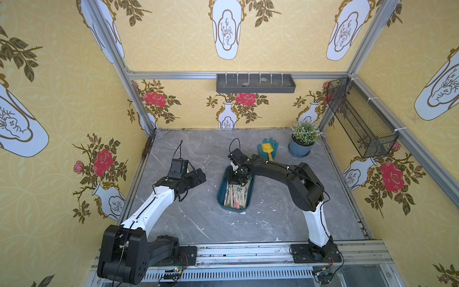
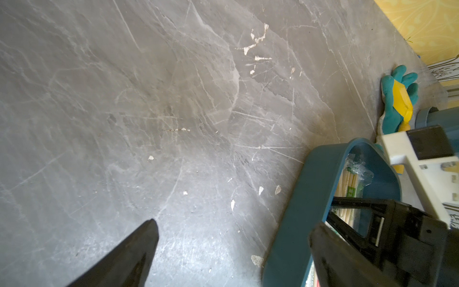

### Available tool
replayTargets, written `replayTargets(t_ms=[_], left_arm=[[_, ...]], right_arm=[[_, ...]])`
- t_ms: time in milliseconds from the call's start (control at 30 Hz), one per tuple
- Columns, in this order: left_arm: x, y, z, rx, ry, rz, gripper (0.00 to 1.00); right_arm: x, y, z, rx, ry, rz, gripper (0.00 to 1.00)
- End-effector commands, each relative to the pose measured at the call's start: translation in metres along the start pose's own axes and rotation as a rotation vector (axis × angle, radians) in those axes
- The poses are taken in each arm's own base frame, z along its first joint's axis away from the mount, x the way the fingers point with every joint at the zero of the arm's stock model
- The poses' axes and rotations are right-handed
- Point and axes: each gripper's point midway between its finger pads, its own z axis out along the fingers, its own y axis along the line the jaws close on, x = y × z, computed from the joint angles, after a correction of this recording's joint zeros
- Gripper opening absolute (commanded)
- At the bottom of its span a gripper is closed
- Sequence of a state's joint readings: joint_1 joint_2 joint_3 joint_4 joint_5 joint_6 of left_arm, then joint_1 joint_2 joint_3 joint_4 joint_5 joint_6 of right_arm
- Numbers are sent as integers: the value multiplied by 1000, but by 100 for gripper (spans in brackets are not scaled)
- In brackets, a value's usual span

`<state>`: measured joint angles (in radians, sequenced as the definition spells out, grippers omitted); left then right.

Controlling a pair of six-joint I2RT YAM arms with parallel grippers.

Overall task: Take the paired disposable chopsticks out of the storage box
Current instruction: Pick up the paired disposable chopsticks from the storage box.

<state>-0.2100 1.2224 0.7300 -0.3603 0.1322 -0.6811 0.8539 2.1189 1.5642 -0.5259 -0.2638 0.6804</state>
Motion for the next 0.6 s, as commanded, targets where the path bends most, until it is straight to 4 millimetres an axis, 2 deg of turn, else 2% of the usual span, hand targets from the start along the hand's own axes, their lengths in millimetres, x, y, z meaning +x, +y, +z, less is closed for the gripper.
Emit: replayTargets(t_ms=[0, 200, 300, 567], left_arm=[[0, -1, 2, 11, 1, 1, 100], [0, -2, 3, 17, 4, 0, 100], [0, -4, 2, 21, 3, 1, 100], [-3, -8, -1, 33, -4, -23, 100]], right_arm=[[1, 1, 1, 0, 10, -3, 12], [1, 1, 3, -4, 16, -1, 7], [1, 3, 1, -11, 17, -2, 1], [-7, 17, -24, -57, -30, -3, 0]])
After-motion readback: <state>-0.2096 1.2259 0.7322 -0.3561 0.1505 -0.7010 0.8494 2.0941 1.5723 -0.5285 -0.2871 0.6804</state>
